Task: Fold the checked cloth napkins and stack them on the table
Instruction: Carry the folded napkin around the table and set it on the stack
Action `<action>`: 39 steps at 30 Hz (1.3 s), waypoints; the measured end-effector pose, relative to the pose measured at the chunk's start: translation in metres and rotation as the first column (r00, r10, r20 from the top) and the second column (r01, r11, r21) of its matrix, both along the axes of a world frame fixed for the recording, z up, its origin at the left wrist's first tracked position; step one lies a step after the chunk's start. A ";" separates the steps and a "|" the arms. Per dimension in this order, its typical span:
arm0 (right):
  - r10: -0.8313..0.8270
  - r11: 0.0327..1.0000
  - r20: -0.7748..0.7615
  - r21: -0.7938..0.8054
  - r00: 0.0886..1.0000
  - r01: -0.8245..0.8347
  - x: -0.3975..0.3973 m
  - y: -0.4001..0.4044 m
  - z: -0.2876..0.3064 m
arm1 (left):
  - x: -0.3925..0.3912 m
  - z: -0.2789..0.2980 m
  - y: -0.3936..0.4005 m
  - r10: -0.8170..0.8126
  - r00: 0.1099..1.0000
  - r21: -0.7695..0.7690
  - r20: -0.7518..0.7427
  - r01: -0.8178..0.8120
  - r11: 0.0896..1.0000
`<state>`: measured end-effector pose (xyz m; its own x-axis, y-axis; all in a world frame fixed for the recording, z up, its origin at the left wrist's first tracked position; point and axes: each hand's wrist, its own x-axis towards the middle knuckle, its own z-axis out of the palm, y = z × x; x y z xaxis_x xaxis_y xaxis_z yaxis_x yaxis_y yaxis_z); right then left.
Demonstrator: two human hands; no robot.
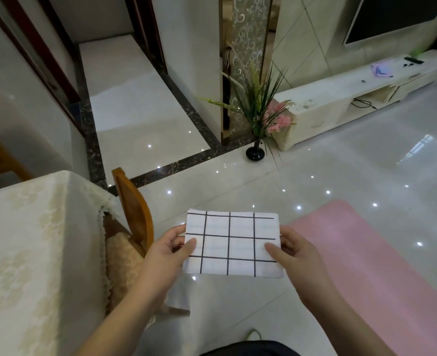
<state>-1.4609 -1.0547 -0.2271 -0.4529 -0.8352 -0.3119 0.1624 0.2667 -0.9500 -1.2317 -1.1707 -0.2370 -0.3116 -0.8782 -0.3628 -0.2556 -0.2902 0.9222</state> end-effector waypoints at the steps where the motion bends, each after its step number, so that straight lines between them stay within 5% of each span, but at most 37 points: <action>1: 0.016 1.000 -0.002 0.006 1.000 -0.016 -0.010 -0.007 -0.001 | -0.008 0.000 -0.005 0.004 1.000 0.000 -0.002 -0.004 1.000; 13: 0.156 0.987 0.006 0.041 0.988 -0.156 -0.067 -0.124 -0.016 | -0.050 -0.007 -0.078 0.179 0.984 0.111 -0.017 -0.176 0.978; 29: 0.262 0.965 -0.090 0.044 0.961 -0.259 -0.085 -0.341 -0.004 | -0.066 0.005 -0.259 0.308 0.948 0.044 -0.080 -0.305 0.951; 39: 0.392 0.918 -0.027 0.076 0.920 -0.389 -0.130 -0.465 -0.023 | -0.110 0.000 -0.344 0.426 0.904 0.025 0.018 -0.427 0.904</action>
